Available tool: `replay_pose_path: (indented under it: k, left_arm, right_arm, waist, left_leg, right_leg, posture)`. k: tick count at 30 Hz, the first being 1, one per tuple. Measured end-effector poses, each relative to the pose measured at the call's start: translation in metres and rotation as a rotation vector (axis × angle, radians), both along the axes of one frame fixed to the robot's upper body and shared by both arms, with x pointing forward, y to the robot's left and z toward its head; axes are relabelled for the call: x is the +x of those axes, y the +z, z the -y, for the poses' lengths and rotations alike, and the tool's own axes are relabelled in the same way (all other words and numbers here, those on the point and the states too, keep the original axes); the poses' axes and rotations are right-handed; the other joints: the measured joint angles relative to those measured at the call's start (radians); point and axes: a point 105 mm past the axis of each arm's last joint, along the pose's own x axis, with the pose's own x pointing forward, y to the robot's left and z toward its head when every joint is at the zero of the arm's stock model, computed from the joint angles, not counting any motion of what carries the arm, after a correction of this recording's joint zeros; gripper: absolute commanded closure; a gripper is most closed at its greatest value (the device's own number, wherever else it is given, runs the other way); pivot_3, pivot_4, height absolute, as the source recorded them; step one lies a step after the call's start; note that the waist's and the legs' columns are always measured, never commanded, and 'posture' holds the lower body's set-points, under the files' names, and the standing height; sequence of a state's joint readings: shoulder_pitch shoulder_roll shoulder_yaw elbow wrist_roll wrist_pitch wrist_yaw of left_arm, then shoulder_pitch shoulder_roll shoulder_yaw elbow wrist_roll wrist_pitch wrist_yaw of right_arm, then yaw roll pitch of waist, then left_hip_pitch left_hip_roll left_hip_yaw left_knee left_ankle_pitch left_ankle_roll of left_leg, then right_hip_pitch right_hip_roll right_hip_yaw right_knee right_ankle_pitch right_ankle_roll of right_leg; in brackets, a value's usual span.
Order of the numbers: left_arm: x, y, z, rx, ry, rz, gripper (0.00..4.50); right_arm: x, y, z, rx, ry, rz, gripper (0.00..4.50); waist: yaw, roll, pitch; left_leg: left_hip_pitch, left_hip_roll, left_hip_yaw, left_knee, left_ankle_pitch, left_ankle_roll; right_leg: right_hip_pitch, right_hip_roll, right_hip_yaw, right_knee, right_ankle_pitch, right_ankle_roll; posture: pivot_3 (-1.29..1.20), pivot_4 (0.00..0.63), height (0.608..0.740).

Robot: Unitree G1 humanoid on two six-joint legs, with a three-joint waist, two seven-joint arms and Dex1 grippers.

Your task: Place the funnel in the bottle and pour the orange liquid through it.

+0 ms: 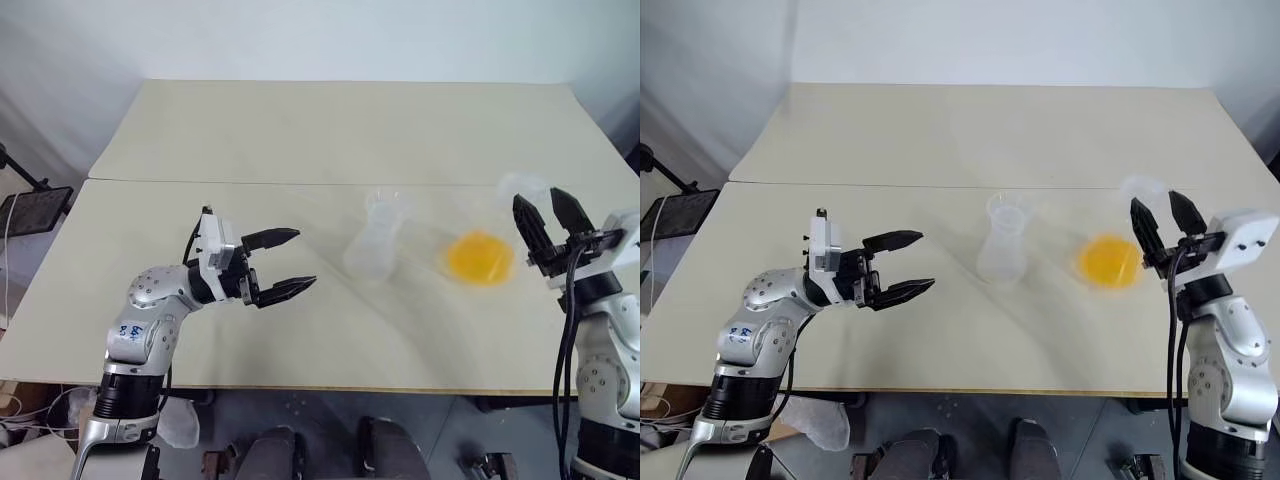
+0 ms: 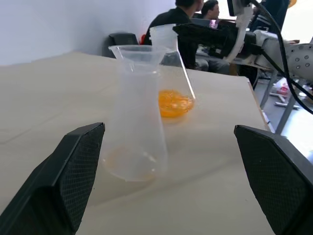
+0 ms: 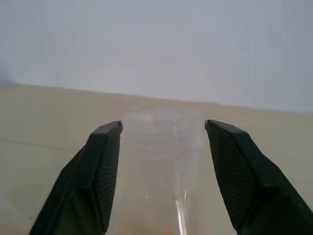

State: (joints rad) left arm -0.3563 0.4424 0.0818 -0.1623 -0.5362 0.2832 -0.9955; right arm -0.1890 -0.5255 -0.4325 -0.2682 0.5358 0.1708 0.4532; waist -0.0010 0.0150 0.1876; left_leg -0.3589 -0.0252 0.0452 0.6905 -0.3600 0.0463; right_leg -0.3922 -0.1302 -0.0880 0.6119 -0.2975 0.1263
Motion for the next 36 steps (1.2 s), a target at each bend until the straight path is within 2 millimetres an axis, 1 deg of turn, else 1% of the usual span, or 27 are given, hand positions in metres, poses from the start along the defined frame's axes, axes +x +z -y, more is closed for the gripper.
replay_pose_path:
  k: [1, 2, 4, 6, 9, 15, 19, 22, 25, 26, 28, 32, 34, 36]
  left_arm:
    - [-0.002, 0.002, 0.0, -0.016, 0.016, 0.007, 0.0]
    - [-0.003, 0.003, 0.0, -0.026, 0.025, 0.01, 0.0]
    - [-0.005, 0.004, 0.002, -0.034, 0.038, 0.018, 0.0]
    - [-0.007, 0.003, 0.002, -0.041, 0.053, 0.015, 0.0]
    - [-0.009, 0.001, 0.002, -0.046, 0.066, 0.012, 0.0]
    - [-0.01, 0.0, 0.0, -0.053, 0.079, -0.004, 0.0]
    - [-0.01, 0.0, -0.001, -0.054, 0.086, -0.008, 0.0]
    - [-0.013, 0.001, 0.002, -0.065, 0.069, -0.013, 0.0]
    - [-0.014, 0.001, 0.003, -0.071, 0.059, -0.03, 0.0]
    - [-0.015, 0.001, 0.003, -0.071, 0.057, -0.034, 0.0]
    - [-0.015, 0.0, 0.001, -0.067, 0.058, -0.039, 0.0]
    - [-0.017, -0.002, 0.001, -0.063, 0.047, -0.05, 0.0]
    - [-0.021, -0.001, 0.006, -0.069, 0.011, -0.06, 0.0]
    - [-0.028, 0.002, 0.012, -0.065, -0.045, -0.066, 0.0]
  right_arm:
    - [0.002, 0.007, -0.006, -0.089, 0.012, 0.011, 1.73]
    - [0.003, 0.011, -0.011, -0.136, 0.026, 0.018, 1.73]
    - [0.005, 0.014, -0.019, -0.15, 0.05, 0.024, 1.73]
    - [0.008, 0.007, -0.02, -0.142, 0.058, -0.01, 1.73]
    - [0.008, 0.005, -0.016, -0.128, 0.051, -0.013, 1.73]
    - [0.003, 0.006, 0.007, -0.059, -0.001, -0.009, 1.73]
    - [-0.003, 0.008, 0.012, -0.021, 0.006, -0.008, 1.73]
    - [-0.01, 0.021, 0.01, -0.005, 0.029, 0.019, 1.13]
    - [-0.021, 0.038, 0.018, -0.024, -0.006, 0.054, 0.17]
    - [-0.027, 0.04, 0.021, -0.026, -0.024, 0.055, 0.03]
    - [-0.04, 0.038, 0.032, -0.001, -0.068, 0.029, 0.03]
    - [-0.063, 0.024, 0.057, 0.039, -0.163, -0.056, 0.03]
    - [-0.072, 0.018, 0.062, 0.046, -0.183, -0.093, 0.03]
    - [-0.078, 0.008, 0.061, 0.06, -0.179, -0.141, 0.03]
  waist:
    - [0.0, 0.0, 0.0]
    - [0.0, 0.0, 0.0]
    - [0.002, -0.001, 0.0]
    - [0.005, -0.001, 0.0]
    - [0.006, -0.002, 0.0]
    - [0.01, -0.002, 0.0]
    - [0.01, -0.002, 0.001]
    - [0.01, -0.002, 0.001]
    - [0.019, -0.001, 0.001]
    - [0.024, -0.001, 0.001]
    - [0.03, -0.001, 0.001]
    - [0.028, -0.001, 0.001]
    - [0.027, -0.001, 0.001]
    - [0.025, -0.001, 0.001]
  left_leg:
    - [0.0, 0.0, 0.0, 0.0, 0.0, 0.0]
    - [0.0, 0.0, 0.0, 0.0, 0.0, 0.0]
    - [0.0, 0.001, -0.001, 0.0, 0.0, 0.0]
    - [0.0, 0.0, -0.001, 0.0, 0.0, 0.0]
    - [-0.001, -0.001, -0.002, 0.001, 0.0, 0.0]
    - [-0.001, 0.0, -0.002, 0.001, 0.0, 0.0]
    - [-0.001, 0.0, -0.002, 0.001, 0.0, 0.0]
    - [-0.001, 0.0, -0.002, 0.001, 0.0, 0.0]
    - [-0.002, 0.0, -0.003, 0.001, 0.0, 0.0]
    - [-0.002, 0.0, -0.003, 0.001, 0.0, 0.0]
    - [-0.003, -0.001, -0.006, 0.001, 0.0, 0.0]
    - [-0.007, -0.002, -0.006, 0.001, 0.0, 0.001]
    - [-0.007, -0.002, -0.006, 0.002, 0.0, 0.001]
    - [-0.007, -0.001, -0.006, 0.002, 0.001, 0.001]
  right_leg:
    - [0.0, 0.0, 0.0, 0.0, 0.0, 0.0]
    - [0.0, 0.0, 0.0, -0.001, 0.0, 0.0]
    - [0.001, 0.0, -0.001, -0.001, 0.0, 0.0]
    - [0.001, 0.0, -0.002, -0.001, 0.0, 0.0]
    - [0.001, -0.001, -0.002, -0.001, 0.0, 0.0]
    - [0.001, 0.0, -0.003, -0.001, 0.0, 0.0]
    - [0.001, 0.0, -0.003, -0.002, 0.0, 0.0]
    - [0.001, -0.001, -0.003, -0.002, 0.0, 0.0]
    - [0.001, -0.001, -0.003, -0.002, 0.0, 0.0]
    - [0.001, -0.001, -0.003, -0.002, 0.0, 0.0]
    - [0.001, -0.001, -0.005, -0.002, 0.0, 0.0]
    - [0.0, -0.001, -0.005, -0.006, 0.0, 0.001]
    - [0.001, -0.001, -0.005, -0.006, 0.0, 0.001]
    - [0.001, -0.001, -0.005, -0.006, 0.0, 0.001]
  posture:
    - [0.0, 0.15, 0.74]
    - [0.0, 0.15, 0.74]
    - [0.0, 0.15, 0.74]
    - [0.0, 0.15, 0.74]
    - [0.0, 0.15, 0.74]
    - [0.0, 0.15, 0.74]
    - [0.0, 0.15, 0.74]
    - [0.0, 0.15, 0.74]
    - [0.0, 0.15, 0.74]
    - [0.0, 0.15, 0.74]
    - [0.0, 0.15, 0.74]
    - [0.0, 0.15, 0.74]
    - [0.0, 0.15, 0.74]
    - [0.0, 0.15, 0.74]
